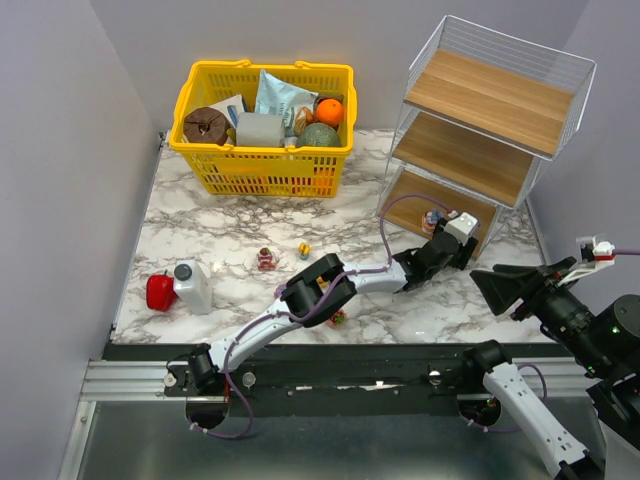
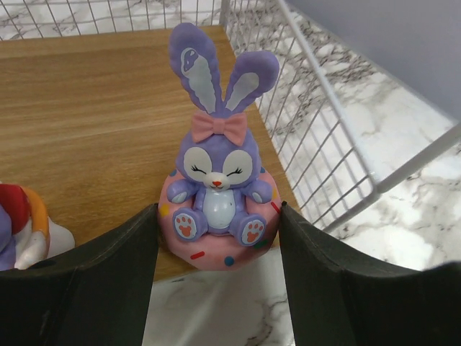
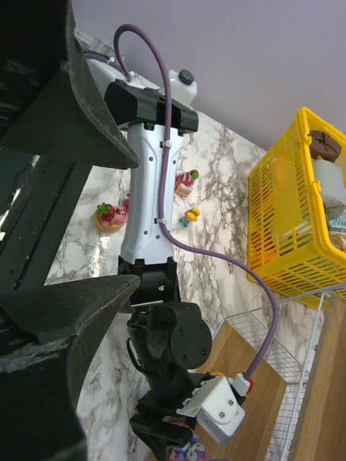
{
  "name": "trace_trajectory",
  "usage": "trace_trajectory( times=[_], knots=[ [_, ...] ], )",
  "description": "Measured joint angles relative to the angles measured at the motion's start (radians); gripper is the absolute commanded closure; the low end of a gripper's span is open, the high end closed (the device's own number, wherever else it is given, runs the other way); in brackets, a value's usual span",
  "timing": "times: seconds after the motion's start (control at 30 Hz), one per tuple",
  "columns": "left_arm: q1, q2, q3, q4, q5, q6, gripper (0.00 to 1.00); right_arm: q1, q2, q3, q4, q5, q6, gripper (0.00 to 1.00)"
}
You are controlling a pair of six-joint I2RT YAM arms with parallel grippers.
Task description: Place and organize the plastic toys onto the shelf
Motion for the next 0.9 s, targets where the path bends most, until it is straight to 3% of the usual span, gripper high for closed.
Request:
trace_trajectory(
  times=[0.23,0.37,0.53,0.9],
  knots=[
    [0.005,0.016,0.027,-0.025,0.034,0.010,0.66,0.000,0.000,0.030,-0.023,0.003,0.002,0.32],
    [0.009,0.016,0.027,-0.027,0.057,0.010,0.56,0.000,0.000,0.042,-0.023,0.003,0.004,0.32],
    [0.015,0.016,0.029,-0.026,0.087,0.013,0.50,0.000,0.001,0.046,-0.024,0.002,0.008,0.32],
    [0.018,0.017,0.037,-0.038,0.103,0.021,0.44,0.000,0.003,0.073,-0.045,0.003,0.008,0.32]
  ],
)
